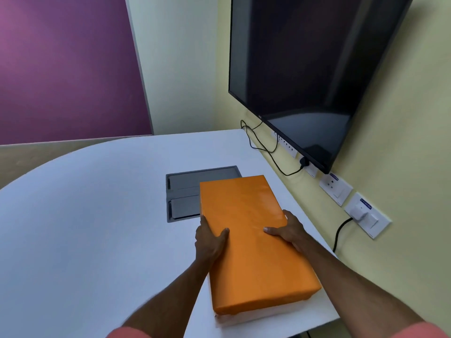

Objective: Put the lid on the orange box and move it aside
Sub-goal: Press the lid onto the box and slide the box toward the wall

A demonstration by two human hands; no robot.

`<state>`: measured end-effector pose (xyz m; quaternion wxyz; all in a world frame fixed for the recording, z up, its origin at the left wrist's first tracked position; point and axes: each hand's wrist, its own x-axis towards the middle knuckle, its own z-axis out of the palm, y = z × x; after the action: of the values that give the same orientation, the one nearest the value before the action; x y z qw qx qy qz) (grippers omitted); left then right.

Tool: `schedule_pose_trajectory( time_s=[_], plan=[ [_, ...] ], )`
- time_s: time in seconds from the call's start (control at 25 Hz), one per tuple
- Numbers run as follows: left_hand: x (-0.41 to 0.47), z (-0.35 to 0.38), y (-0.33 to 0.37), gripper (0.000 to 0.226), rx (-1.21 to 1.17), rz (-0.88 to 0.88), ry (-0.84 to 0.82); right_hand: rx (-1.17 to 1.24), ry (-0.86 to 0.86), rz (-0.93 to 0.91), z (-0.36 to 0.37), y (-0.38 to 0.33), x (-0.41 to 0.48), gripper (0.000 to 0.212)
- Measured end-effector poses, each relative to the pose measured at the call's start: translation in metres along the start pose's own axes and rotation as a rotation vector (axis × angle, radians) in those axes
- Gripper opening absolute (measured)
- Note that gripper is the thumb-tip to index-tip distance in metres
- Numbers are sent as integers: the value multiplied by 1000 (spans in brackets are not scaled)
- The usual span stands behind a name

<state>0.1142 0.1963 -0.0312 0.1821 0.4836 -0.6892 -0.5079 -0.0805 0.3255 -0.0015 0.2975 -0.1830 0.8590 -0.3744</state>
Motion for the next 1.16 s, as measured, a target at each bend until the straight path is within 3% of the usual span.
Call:
schedule_pose_trajectory(
  time_s=[0.28, 0.6, 1.16],
  plan=[
    [-28, 92, 34, 95, -11, -15, -13, -22, -15, 10, -86, 50, 26, 111],
    [-44, 160, 59, 86, -12, 9, -50, 11, -53, -19, -148, 92, 42, 98],
    [-41, 194, 60, 86, 7, 3, -80, -41, -76, 6, -165, 117, 71, 106]
  ],
)
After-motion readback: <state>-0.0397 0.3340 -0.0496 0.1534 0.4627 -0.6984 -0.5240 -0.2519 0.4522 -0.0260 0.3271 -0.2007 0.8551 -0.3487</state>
